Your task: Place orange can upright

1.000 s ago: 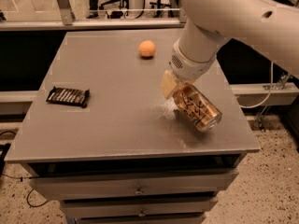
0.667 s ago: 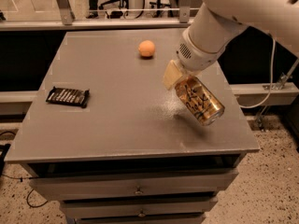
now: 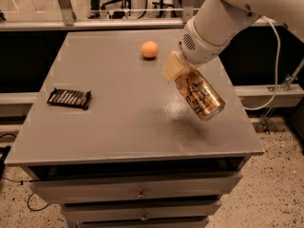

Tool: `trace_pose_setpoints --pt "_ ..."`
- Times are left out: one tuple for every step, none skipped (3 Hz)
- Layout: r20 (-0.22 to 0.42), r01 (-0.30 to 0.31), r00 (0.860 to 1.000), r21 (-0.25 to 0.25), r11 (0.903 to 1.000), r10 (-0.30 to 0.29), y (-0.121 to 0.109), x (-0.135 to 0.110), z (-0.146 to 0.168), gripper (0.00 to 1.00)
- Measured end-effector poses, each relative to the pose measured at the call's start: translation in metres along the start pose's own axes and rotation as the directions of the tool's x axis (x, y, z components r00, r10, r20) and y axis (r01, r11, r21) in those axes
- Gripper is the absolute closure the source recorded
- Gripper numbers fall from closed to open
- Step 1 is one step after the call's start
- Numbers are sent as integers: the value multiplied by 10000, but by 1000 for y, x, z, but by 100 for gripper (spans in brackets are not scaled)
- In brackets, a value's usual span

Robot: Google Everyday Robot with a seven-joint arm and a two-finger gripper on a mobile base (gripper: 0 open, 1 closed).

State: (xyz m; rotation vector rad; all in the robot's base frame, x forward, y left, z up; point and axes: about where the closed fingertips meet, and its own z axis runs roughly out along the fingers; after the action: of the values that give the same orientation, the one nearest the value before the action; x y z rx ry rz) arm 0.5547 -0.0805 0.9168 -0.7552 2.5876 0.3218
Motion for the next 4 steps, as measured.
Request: trace_pose_setpoints --pt "362 274 9990 -170 9995 -268 14 -16 -4 97" --pt "683 436 9968 -351 9984 -411 23 -26 -7 100" --pt "1753 642 9834 -970 9932 -464 32 -36 -19 100" --pt "3916 1142 9196 -1914 9748 -309 43 -52 -37 100"
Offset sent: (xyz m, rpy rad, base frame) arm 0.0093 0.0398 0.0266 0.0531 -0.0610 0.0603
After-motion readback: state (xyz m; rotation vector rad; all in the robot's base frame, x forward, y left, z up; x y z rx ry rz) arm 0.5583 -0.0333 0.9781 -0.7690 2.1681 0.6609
